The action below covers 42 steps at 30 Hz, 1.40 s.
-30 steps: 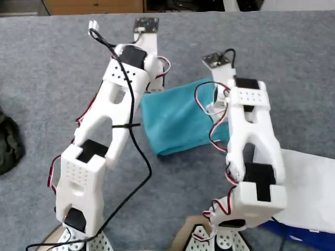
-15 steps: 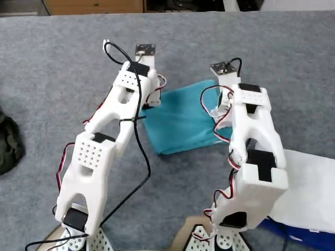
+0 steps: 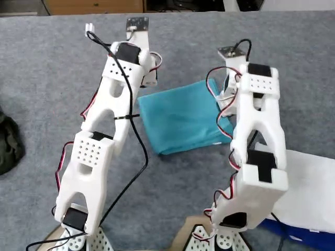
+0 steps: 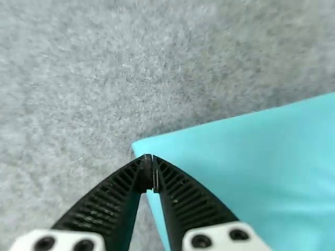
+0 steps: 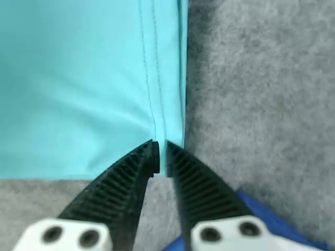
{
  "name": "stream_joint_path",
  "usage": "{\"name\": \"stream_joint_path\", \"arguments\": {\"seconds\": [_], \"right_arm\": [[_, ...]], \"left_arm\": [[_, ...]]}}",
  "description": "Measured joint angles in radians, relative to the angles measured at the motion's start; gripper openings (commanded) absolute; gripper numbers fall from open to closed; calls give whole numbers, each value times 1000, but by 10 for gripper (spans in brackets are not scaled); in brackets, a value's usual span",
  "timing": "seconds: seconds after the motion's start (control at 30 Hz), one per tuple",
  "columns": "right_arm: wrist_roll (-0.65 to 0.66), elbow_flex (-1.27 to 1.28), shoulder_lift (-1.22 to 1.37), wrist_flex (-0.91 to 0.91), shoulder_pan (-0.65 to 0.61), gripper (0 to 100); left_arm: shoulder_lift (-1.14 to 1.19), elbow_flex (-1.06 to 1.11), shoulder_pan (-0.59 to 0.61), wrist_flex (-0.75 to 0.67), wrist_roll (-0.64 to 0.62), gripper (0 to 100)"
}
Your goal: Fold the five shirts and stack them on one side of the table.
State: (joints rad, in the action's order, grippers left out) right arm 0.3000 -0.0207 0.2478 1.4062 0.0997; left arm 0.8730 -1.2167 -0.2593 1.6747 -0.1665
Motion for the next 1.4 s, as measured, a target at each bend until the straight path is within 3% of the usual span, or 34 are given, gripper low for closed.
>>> {"name": "stream_joint_path", "arguments": {"seconds": [0.17, 0.3, 0.7, 0.83, 0.93, 1.1, 1.27, 1.4], "right_arm": [[12, -2, -169, 104, 0, 267], [52, -2, -305, 176, 0, 267], [55, -2, -373, 356, 97, 267], [48, 35, -373, 350, 101, 267], [-72, 109, -373, 245, 100, 267], [-385, 258, -373, -12, 20, 270], [-658, 428, -373, -252, -120, 270], [-764, 532, -354, -411, -130, 270]], "left_arm": [[-2, -78, 31, 71, 0, 214], [-78, -14, 84, 74, 0, 229], [-611, 675, 107, 71, 0, 231], [-671, 806, 149, -18, 0, 232], [-672, 881, 167, -126, -2, 233], [-635, 921, 158, -262, -89, 233], [-569, 921, 97, -311, -153, 233], [-517, 907, 54, -316, -183, 233]]}}
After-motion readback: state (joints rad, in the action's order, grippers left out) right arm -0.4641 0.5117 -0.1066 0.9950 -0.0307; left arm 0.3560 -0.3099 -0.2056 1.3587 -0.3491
